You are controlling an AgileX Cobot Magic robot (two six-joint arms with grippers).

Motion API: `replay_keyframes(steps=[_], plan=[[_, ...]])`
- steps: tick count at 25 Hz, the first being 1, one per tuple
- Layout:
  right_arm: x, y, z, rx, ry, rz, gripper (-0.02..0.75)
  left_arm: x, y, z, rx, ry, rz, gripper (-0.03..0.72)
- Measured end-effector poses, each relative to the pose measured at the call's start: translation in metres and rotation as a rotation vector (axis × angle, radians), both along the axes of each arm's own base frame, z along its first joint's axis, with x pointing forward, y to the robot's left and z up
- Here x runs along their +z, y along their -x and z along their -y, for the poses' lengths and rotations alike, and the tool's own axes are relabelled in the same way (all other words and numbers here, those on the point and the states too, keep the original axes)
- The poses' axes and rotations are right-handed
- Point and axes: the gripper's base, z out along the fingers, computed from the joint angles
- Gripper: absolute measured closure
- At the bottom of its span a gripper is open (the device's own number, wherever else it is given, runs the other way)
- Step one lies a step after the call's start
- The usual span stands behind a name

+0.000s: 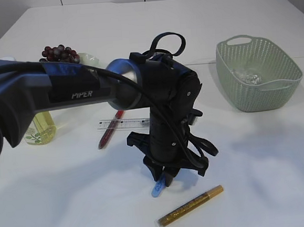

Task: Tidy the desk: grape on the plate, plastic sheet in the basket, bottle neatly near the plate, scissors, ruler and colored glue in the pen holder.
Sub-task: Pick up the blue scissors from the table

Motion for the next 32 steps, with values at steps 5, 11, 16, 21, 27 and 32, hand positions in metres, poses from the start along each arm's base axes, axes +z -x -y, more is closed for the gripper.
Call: replay_keyframes(steps=[5,11,16,21,27,32], plan=[[0.0,0.0,0.0,0.0,0.0,0.0,0.339,0.0,0.0,0.0005,-0.001,0.005,-0.001,0.547],[-0.0001,0.0001,0.0,-0.001,0.0,-0.002,0.339,-0.0003,0.0008,0.0028,0.0,0.038,-0.017,0.547],[-0.0001,0.0001,0.0,-0.001,0.0,-0.002,0.339,-0.0004,0.001,0.0046,0.003,0.062,-0.024,0.544],[-0.0001,0.0003,0.0,-0.001,0.0,-0.004,0.339,-0.0004,0.0012,0.0047,0.004,0.063,-0.025,0.538],[-0.0001,0.0003,0.0,-0.001,0.0,-0.004,0.339,-0.0004,0.0013,0.0048,0.005,0.064,-0.026,0.537],[-0.0001,0.0003,-0.0001,-0.001,-0.002,-0.004,0.339,0.0014,0.0014,0.0046,0.005,0.064,-0.026,0.537]])
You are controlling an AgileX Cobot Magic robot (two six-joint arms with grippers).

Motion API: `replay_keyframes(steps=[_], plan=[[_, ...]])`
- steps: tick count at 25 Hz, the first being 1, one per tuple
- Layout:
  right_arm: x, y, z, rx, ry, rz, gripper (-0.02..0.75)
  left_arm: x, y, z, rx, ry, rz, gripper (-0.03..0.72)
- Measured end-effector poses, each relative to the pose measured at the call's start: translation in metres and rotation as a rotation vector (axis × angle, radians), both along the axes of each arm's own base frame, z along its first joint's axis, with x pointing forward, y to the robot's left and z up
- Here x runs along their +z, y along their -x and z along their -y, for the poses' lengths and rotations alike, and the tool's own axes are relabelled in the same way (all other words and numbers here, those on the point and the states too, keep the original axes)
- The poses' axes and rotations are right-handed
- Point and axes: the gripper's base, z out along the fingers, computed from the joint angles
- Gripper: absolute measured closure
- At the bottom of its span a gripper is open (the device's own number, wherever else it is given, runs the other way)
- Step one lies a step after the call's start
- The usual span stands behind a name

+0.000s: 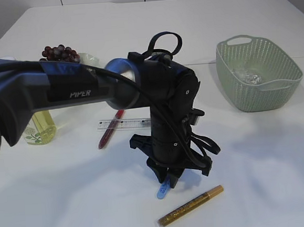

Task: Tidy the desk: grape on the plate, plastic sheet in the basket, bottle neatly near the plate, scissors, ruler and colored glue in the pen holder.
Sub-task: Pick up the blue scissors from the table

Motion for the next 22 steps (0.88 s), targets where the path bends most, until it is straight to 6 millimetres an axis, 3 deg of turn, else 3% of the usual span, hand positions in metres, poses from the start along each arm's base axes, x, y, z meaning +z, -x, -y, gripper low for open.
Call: replay_keyframes(steps=[22], plan=[[0.0001,-0.0001,-0.0006,0.0,-0.007,0.001,0.339,0.0083,0.0025,-0.0047,-0.007,-0.02,-0.001,0.537]])
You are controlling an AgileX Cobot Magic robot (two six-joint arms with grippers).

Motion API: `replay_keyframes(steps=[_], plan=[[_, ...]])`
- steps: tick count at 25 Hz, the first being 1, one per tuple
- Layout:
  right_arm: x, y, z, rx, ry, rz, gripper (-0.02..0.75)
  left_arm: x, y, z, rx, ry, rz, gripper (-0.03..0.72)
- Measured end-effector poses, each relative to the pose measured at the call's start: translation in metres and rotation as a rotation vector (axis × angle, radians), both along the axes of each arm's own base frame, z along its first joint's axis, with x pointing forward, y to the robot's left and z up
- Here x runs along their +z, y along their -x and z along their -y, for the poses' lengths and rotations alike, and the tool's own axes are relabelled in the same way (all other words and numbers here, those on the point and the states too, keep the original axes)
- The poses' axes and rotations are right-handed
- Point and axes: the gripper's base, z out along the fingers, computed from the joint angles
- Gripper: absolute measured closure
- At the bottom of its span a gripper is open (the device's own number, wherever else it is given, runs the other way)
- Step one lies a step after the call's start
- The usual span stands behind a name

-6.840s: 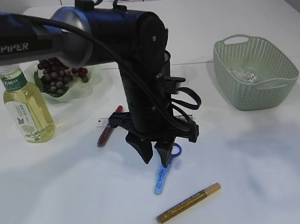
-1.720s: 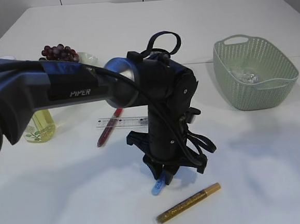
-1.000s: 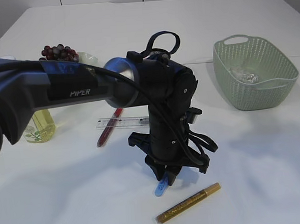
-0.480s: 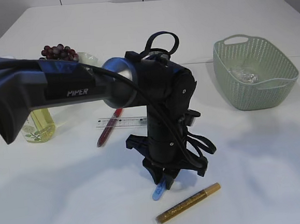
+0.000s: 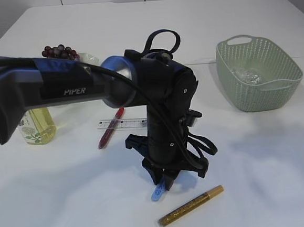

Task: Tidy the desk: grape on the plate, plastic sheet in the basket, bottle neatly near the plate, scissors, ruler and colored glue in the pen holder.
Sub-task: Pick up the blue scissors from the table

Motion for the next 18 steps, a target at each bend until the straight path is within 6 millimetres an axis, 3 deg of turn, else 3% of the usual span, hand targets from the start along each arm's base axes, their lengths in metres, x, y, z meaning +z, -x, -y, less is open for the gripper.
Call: replay_keyframes(steps=[18], plan=[[-0.006,-0.007,-0.003,-0.001,-0.02,-0.03,0.339,0.047,-0.008,-0.009,0.002,0.051,0.093,0.538]])
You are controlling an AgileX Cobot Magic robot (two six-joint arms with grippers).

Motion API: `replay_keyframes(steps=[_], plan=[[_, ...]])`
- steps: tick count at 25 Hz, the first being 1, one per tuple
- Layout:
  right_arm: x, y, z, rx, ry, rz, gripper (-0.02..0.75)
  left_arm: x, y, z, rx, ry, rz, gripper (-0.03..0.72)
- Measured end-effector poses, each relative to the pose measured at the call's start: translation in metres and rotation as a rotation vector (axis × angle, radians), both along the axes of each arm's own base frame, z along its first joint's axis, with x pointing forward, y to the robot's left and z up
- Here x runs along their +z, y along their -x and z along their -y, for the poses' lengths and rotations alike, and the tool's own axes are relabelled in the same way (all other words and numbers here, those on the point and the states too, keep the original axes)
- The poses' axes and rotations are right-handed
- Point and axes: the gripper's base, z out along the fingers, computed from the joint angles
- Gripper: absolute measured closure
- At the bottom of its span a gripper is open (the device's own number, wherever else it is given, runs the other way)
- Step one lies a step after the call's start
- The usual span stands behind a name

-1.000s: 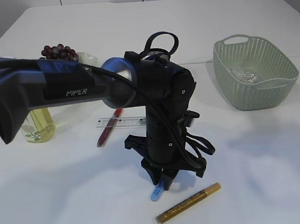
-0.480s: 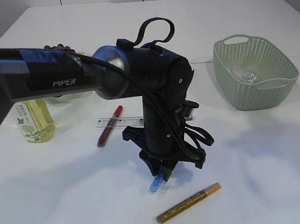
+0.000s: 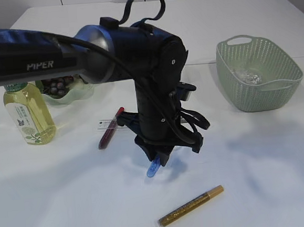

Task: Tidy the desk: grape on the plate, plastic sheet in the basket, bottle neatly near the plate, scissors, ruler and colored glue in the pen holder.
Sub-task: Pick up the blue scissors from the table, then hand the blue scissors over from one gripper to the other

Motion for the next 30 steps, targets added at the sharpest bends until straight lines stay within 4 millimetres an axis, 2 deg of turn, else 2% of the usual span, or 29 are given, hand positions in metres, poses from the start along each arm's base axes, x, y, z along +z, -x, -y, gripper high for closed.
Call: replay_keyframes(steps=[11,18,30], plan=[[-0.02,-0.019,-0.003,0.001,-0.01,-0.083,0.339,0.029,-0.001,-0.005,0.003,0.037,0.055,0.538],[-0.031,-0.033,-0.013,0.053,-0.085,-0.094,0.339,0.057,0.001,-0.009,0.001,0.075,0.102,0.538],[-0.02,-0.056,-0.025,0.03,-0.251,0.158,0.338,0.1,0.008,-0.019,0.0,0.137,0.177,0.538]])
